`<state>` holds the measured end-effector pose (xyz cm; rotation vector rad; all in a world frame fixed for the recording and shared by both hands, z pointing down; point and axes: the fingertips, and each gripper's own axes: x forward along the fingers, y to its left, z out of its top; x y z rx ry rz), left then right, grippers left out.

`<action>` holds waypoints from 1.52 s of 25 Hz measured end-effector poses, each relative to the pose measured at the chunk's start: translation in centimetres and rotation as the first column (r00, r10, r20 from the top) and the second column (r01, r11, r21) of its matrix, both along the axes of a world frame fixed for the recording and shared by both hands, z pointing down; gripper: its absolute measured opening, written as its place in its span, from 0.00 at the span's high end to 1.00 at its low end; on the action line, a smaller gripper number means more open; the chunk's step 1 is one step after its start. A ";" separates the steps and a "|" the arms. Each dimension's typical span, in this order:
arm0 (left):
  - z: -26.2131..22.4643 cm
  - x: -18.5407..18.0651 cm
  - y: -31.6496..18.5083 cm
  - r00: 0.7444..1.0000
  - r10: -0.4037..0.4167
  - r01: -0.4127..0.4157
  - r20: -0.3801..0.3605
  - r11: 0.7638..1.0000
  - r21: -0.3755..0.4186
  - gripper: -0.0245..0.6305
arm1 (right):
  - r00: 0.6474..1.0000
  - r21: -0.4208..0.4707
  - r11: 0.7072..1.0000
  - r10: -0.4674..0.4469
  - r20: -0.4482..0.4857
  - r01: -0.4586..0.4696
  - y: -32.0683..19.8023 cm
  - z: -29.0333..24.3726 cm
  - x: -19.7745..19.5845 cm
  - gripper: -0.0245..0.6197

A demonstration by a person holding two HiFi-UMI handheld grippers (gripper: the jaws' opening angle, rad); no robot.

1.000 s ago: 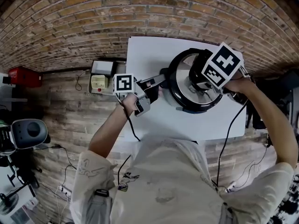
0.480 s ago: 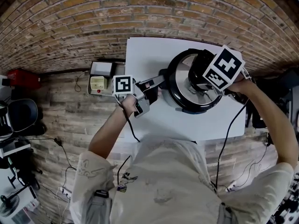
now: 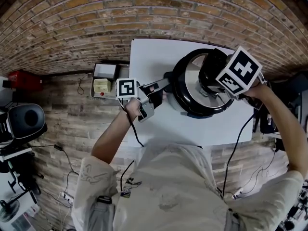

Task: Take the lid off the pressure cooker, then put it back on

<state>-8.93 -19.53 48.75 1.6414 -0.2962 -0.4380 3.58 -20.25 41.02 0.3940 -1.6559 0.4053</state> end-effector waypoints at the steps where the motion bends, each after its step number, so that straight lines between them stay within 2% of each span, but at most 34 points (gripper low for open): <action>1: 0.0 0.0 0.0 1.000 0.000 0.000 -0.003 1.000 -0.001 0.85 | 1.000 0.000 1.000 -0.006 0.002 0.006 0.0 0.0 -0.1 0.51; 7: -0.1 0.0 0.0 1.000 -0.010 0.010 -0.006 1.000 -0.005 0.85 | 0.999 0.000 0.999 -0.047 0.022 0.047 0.0 0.0 -0.8 0.51; 11: -0.1 0.0 0.0 1.000 -0.014 0.014 -0.008 1.000 -0.009 0.85 | 0.996 -0.023 0.999 -0.032 0.081 0.034 0.0 -1.0 -1.5 0.51; 18: 0.0 -0.2 -0.1 1.000 -0.029 0.029 0.001 1.000 -0.012 0.85 | 0.993 0.044 0.998 -0.059 0.099 0.055 -1.3 -4.2 -1.6 0.51; 21: -0.1 -0.3 0.0 0.999 -0.037 0.036 -0.003 0.999 -0.022 0.85 | 0.994 0.075 0.996 -0.047 0.102 0.040 -1.6 -5.1 -0.9 0.51; 27: 0.2 -0.4 0.0 0.998 -0.059 0.059 0.009 0.998 -0.027 0.85 | 0.993 0.084 0.996 -0.007 0.115 -0.002 -1.0 -5.6 1.3 0.51; 38: 0.5 -0.8 0.0 0.994 -0.105 0.106 0.023 0.994 -0.041 0.86 | 0.985 0.120 0.987 0.092 0.147 -0.110 1.0 -6.6 7.5 0.51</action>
